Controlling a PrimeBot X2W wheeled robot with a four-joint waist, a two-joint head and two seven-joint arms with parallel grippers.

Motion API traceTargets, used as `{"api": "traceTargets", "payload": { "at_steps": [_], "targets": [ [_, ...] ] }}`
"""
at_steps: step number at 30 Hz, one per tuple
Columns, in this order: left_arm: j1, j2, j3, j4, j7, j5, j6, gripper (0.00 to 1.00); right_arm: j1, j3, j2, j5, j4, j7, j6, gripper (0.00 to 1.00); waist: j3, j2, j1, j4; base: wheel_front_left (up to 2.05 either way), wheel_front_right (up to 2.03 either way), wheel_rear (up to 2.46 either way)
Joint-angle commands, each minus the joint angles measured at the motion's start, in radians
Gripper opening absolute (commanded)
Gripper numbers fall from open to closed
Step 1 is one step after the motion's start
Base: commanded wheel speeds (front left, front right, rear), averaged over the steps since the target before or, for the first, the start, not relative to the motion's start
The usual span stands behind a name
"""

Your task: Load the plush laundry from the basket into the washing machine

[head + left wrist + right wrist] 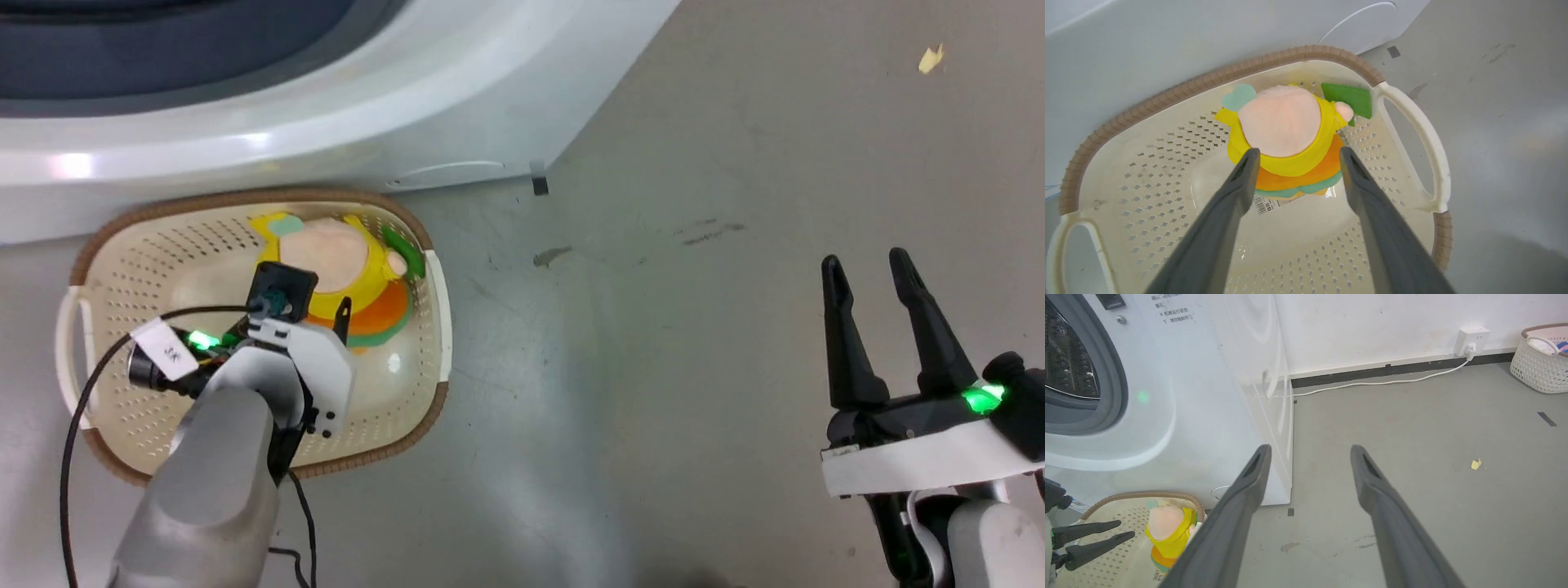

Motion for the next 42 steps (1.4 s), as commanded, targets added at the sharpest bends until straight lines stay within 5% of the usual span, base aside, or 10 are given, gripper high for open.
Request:
{"api": "traceTargets", "payload": {
  "at_steps": [1, 21, 30, 32, 42],
  "targets": [
    [-0.043, 0.011, -0.014, 0.036, 0.007, -0.005, -0.007, 1.00, -0.019, -0.002, 0.000, 0.018, -0.011, -0.011, -0.001, 1.00, 0.031, 0.0000, -0.0001, -0.012, 0.00, 0.00, 0.00],
    [-0.266, 0.074, -0.095, 0.254, 0.024, -0.062, -0.029, 1.00, -0.038, -0.002, 0.000, 0.094, -0.022, -0.050, -0.001, 1.00, 0.201, 0.0000, -0.0001, -0.069, 0.00, 0.00, 0.00],
    [-0.379, 0.117, -0.126, 0.370, -0.037, -0.085, 0.006, 1.00, -0.064, 0.004, 0.000, 0.134, -0.016, -0.073, -0.001, 1.00, 0.297, 0.0000, -0.0001, -0.101, 0.00, 0.00, 0.00],
    [-0.396, 0.118, -0.135, 0.394, -0.042, -0.091, 0.002, 0.00, -0.070, 0.007, 0.000, 0.142, -0.015, -0.077, -0.001, 1.00, 0.312, 0.0000, -0.0001, -0.107, 0.00, 0.00, 0.00],
    [-0.435, 0.158, -0.162, 0.510, -0.107, -0.130, -0.006, 0.00, -0.135, 0.029, 0.000, 0.176, 0.002, -0.098, -0.001, 1.00, 0.339, 0.0000, -0.0001, -0.169, 0.00, 0.00, 0.00]
  ]
}}
